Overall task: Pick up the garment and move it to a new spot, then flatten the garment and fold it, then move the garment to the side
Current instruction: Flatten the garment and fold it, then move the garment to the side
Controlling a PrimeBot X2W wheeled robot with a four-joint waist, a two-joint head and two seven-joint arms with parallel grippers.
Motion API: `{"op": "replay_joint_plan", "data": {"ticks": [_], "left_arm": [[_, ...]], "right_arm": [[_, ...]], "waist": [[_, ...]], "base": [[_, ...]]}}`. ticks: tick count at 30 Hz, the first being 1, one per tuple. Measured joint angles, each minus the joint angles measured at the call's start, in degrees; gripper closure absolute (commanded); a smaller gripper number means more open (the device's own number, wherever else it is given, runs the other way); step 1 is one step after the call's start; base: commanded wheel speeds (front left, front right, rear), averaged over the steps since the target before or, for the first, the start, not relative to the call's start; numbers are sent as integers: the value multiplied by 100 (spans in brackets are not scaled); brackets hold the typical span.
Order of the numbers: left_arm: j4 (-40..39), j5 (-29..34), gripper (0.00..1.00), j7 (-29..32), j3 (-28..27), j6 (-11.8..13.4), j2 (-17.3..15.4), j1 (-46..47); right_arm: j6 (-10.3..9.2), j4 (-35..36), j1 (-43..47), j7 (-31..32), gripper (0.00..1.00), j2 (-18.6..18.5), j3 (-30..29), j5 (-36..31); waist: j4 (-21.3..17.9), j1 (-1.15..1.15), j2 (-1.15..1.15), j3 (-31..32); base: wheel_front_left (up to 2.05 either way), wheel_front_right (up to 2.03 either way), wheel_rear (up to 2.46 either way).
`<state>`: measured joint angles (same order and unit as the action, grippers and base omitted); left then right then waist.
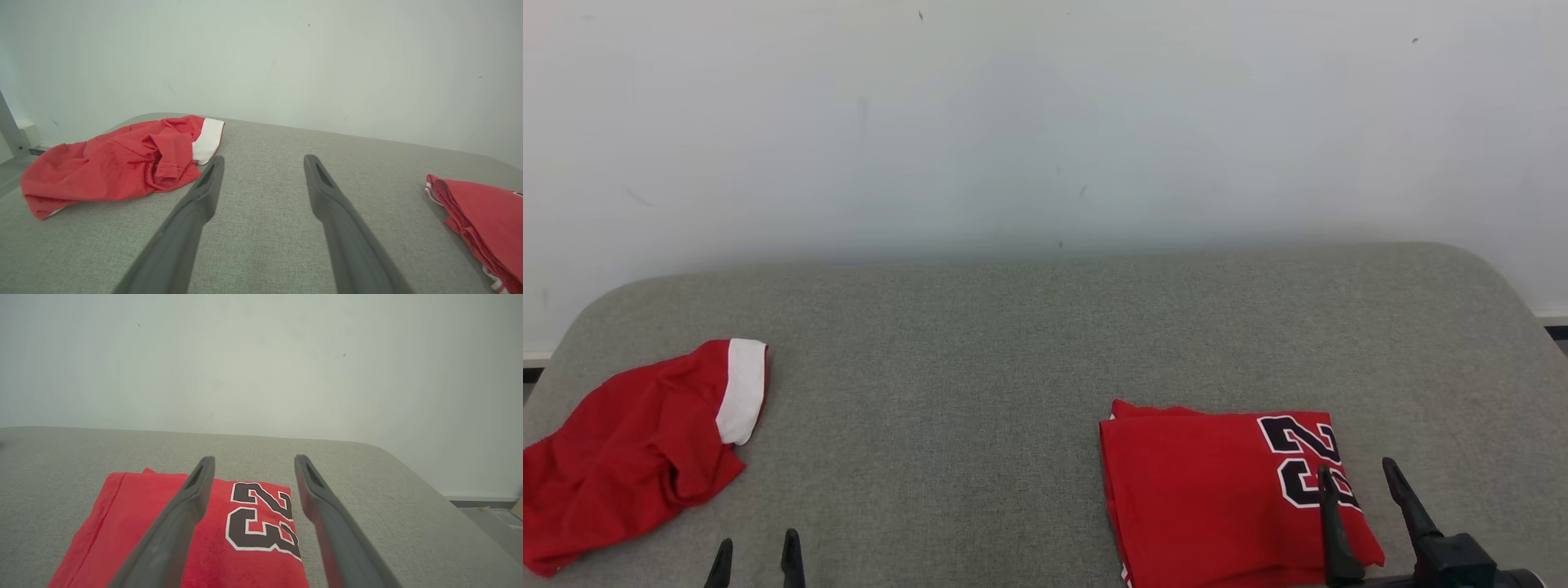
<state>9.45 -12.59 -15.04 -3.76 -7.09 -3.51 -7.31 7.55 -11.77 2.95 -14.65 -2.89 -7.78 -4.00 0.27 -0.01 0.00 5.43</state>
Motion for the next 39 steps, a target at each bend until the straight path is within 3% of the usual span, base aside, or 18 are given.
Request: {"op": "replay_joint_plan", "data": {"ticks": [31,35,39], "left_arm": [[49,57,0,0,11,-32,42,6],[25,54,0,0,41,-32,37,12],[-34,51,0,0,70,-32,31,24]], "right_arm": [[0,-26,-71,9,0,0,71,138],[0,70,-193,307,0,1,73,149],[0,225,-501,1463,0,0,44,232]], "waist": [[33,1,0,-109],[30,1,0,-155],[4,1,0,-230]], "base": [[0,0,0],[0,0,0],[0,0,0]]}}
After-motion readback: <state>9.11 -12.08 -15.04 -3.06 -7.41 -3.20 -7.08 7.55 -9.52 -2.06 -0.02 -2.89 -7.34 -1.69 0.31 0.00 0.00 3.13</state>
